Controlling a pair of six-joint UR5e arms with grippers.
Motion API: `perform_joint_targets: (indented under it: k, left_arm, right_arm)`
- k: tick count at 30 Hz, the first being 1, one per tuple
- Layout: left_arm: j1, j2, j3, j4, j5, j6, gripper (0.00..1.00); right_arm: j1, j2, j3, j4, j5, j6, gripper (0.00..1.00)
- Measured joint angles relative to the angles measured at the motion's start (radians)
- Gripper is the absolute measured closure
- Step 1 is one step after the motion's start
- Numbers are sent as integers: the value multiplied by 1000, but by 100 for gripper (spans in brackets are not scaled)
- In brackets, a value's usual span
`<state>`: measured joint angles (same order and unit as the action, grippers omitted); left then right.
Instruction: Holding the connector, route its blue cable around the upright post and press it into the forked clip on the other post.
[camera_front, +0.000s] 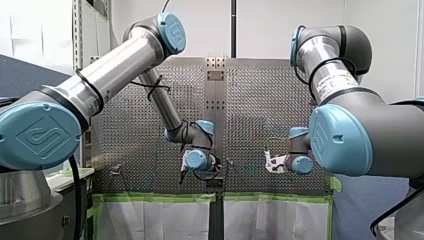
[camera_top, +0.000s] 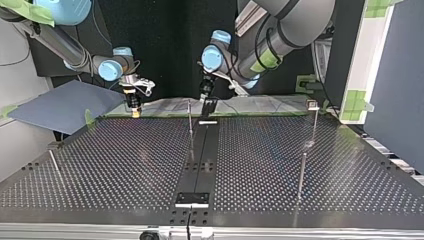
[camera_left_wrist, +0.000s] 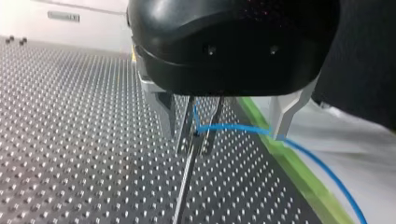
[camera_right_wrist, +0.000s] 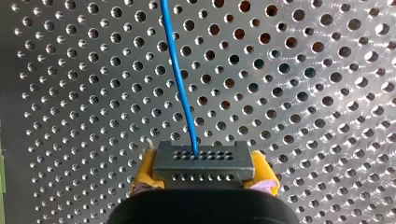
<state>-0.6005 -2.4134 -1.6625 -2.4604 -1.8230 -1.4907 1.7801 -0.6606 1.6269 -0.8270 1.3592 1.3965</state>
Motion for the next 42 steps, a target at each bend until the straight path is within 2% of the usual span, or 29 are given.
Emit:
perform_joint_targets:
  k: [9,36,42]
  left_arm:
    - [-5,0,0,0,22,-11,0]
    - [-10,0,0,-4,23,-25,0]
    - [-20,29,-35,-7,29,-19,0]
  right_arm:
    - [-1,0,0,0,0,1,100]
    - [-1,0,0,3,-3,0,100]
    - [-3,0,0,5,-4,0,100]
